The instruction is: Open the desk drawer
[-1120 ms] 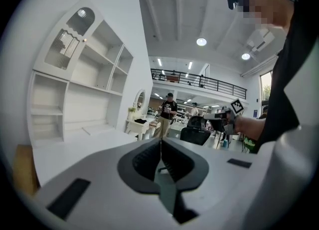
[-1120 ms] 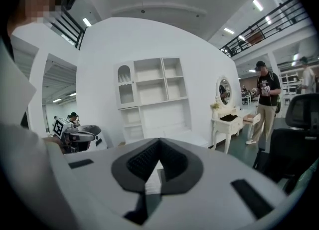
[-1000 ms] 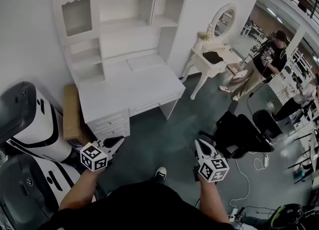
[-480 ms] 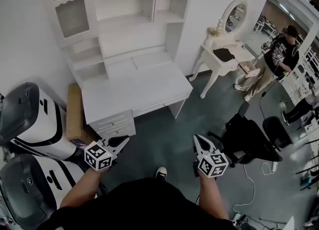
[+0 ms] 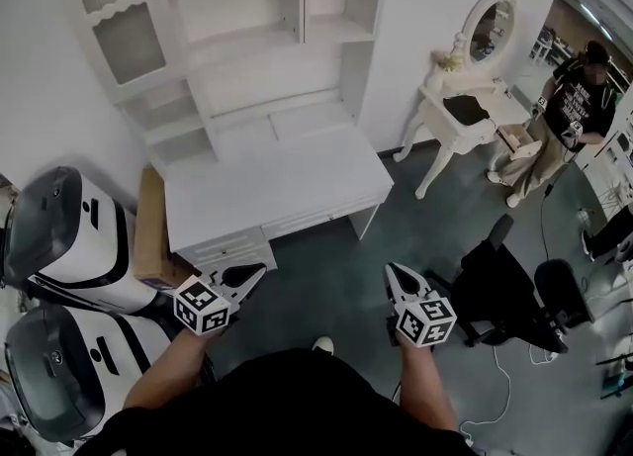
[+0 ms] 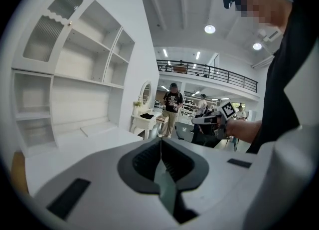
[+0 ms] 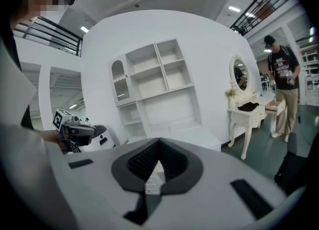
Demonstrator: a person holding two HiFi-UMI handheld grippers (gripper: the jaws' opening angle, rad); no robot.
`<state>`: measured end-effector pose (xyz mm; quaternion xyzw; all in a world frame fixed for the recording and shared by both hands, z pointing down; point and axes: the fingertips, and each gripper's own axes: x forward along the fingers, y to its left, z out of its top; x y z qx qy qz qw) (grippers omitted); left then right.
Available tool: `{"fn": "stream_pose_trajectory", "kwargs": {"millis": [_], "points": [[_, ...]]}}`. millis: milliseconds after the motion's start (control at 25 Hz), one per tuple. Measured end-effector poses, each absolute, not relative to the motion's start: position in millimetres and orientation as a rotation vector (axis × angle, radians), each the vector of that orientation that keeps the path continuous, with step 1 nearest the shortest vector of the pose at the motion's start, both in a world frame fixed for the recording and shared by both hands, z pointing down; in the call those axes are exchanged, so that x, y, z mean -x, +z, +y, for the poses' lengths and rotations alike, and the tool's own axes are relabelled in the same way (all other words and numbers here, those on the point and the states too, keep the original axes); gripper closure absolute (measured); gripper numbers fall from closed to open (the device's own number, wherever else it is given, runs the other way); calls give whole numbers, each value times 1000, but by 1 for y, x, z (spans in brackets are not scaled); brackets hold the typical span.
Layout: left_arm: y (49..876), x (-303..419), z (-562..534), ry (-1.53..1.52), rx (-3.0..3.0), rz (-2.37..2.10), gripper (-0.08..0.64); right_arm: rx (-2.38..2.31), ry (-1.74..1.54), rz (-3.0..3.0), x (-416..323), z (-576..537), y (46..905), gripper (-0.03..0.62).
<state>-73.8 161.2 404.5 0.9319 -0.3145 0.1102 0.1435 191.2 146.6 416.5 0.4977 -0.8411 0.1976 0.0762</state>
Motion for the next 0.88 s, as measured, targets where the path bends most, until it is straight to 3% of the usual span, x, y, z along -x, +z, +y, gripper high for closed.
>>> {"fn": "stream_pose_trajectory", "kwargs": {"millis": [600, 880], "points": [[415, 54, 127, 309, -2547, -1085, 548, -1179, 745, -2727, -182, 77, 424, 591], [426, 55, 111, 331, -2539, -1076, 548, -1249, 722, -2651, -194, 57, 442, 591]]}}
